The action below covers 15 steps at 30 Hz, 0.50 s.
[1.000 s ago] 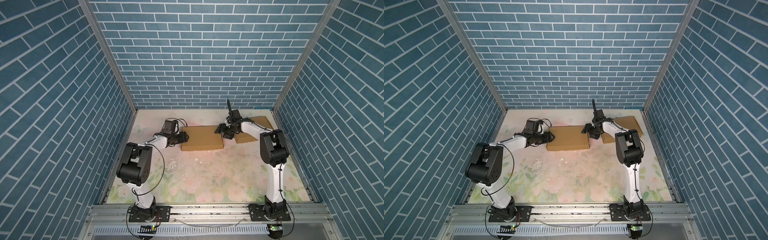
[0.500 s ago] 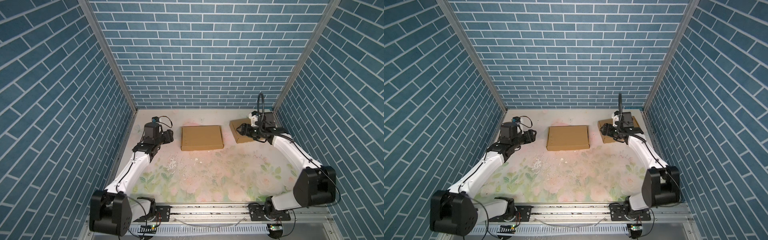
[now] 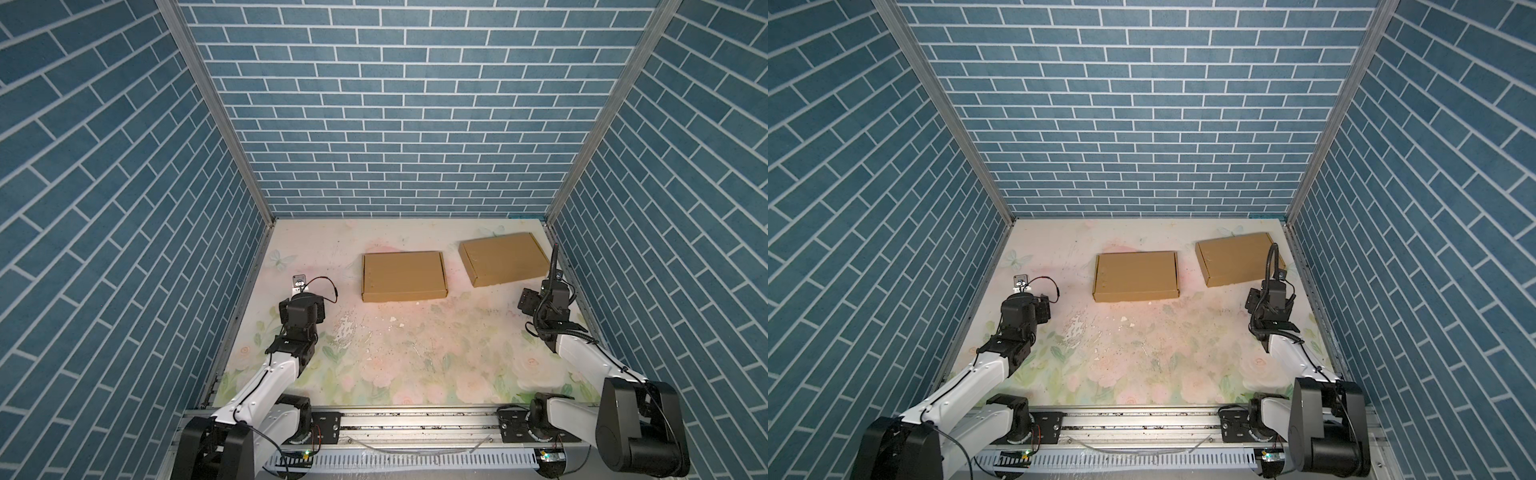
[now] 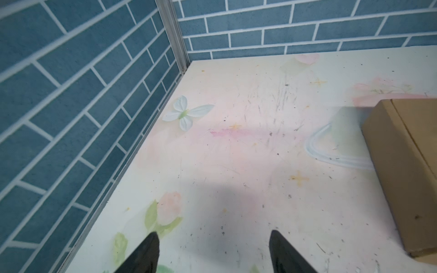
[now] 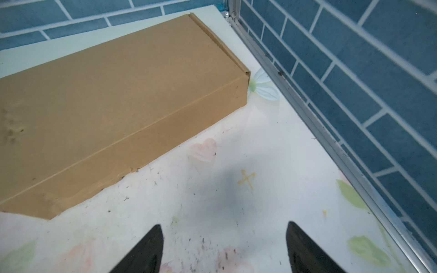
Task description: Fold the paper box
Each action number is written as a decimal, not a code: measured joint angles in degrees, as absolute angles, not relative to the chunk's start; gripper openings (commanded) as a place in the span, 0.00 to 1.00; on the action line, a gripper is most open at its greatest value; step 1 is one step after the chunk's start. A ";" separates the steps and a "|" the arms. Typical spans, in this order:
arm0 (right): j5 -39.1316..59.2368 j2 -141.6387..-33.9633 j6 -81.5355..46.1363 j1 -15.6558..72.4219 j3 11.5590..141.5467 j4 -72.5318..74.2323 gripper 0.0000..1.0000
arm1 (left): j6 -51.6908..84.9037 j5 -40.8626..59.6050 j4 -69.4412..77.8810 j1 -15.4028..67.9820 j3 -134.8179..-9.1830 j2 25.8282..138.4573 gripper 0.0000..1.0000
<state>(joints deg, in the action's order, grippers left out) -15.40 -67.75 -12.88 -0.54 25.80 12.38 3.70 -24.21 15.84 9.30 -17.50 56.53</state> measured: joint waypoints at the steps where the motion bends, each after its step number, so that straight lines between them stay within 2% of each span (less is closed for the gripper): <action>1: -16.08 -68.51 -12.62 -0.60 25.30 14.63 0.80 | 3.18 -24.40 19.05 9.30 -16.01 57.14 0.76; 6: -17.98 -73.80 -11.97 -0.75 23.99 25.56 0.79 | 0.56 -22.79 37.06 9.23 -11.27 67.40 0.79; 15: -17.04 -78.61 -10.66 -0.78 23.86 33.26 0.79 | -4.86 -17.85 55.68 8.49 -12.08 77.91 0.80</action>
